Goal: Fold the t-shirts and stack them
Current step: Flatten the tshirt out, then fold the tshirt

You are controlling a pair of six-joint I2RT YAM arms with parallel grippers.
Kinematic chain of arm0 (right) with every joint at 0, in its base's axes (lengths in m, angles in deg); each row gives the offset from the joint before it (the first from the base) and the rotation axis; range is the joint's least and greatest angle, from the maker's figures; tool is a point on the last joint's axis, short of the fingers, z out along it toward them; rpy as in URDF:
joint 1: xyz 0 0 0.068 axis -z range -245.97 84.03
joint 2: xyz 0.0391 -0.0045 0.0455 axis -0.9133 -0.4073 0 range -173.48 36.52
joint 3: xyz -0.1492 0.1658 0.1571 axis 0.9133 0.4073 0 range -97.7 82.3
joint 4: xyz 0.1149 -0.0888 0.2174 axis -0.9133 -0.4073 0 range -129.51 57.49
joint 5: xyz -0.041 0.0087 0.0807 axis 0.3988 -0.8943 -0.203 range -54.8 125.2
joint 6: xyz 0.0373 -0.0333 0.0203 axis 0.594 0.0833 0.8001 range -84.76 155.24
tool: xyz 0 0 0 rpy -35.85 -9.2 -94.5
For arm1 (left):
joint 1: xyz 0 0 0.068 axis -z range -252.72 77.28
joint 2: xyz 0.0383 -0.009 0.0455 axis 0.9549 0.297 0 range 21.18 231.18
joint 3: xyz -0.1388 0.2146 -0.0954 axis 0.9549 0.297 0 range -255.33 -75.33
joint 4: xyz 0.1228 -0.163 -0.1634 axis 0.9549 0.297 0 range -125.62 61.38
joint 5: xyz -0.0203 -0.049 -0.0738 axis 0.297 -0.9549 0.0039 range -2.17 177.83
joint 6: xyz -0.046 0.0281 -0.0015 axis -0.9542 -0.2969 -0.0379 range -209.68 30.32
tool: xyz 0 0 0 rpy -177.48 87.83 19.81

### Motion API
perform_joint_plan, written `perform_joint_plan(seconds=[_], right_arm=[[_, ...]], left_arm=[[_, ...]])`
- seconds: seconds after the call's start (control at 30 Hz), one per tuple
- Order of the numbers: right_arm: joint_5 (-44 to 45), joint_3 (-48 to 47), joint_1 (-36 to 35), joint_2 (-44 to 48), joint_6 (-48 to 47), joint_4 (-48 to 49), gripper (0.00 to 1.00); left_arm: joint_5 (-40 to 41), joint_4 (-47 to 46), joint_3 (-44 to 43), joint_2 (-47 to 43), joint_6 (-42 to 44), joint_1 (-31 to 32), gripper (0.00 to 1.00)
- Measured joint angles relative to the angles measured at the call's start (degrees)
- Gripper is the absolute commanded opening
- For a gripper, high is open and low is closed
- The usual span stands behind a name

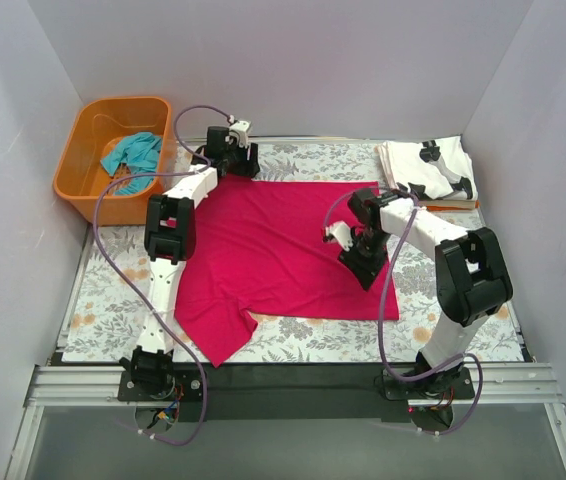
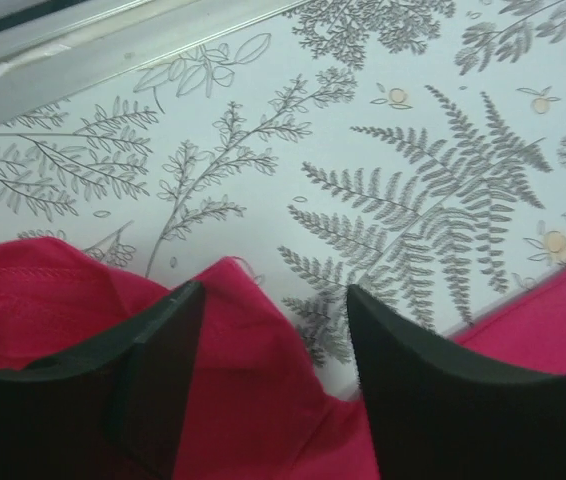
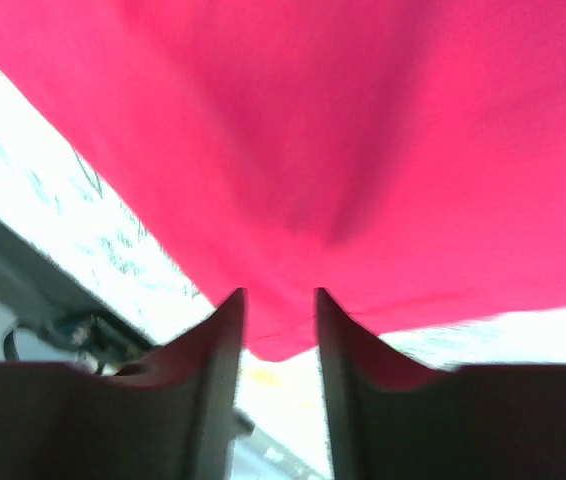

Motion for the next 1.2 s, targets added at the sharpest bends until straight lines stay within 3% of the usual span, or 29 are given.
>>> perform_joint_plan(seconds=[0.1, 0.27, 0.43, 0.6, 0.73, 0.9, 1.2], right_arm=[[-0.61, -9.05, 0.09, 0.87, 0.09, 0.81, 0.47], [2.32, -25.68, 1.11, -2.23, 0.85, 7.58, 0.43], [6.95, -45.16, 3.87, -16.87, 1.25, 12.33, 0.38], [11.76, -57.16, 5.86, -31.41, -0.50, 15.02, 0.39], [14.71, -58.77, 7.87, -37.03, -1.77, 16.13, 0.45], [16.00, -56.41, 10.86, -36.81, -3.19, 20.31, 0.50], [13.97, -54.51, 15.04, -36.54, -2.60, 23.15, 0.46]], left_arm=[[-2.03, -2.80, 3.61, -2.05, -0.90, -0.13, 0.69], [-2.29, -6.12, 4.74, -5.01, -1.18, -0.74, 0.70], [-0.59, -8.11, 4.17, -6.38, -0.74, -2.19, 0.70], [2.25, -8.24, 4.87, -6.43, 0.57, -3.41, 0.70], [4.20, -7.89, 5.92, -6.43, 1.44, -3.98, 0.70], [5.29, -6.69, 6.82, -6.49, 2.27, -4.81, 0.71], [6.12, -5.18, 14.64, -10.29, 3.21, -6.47, 0.72]])
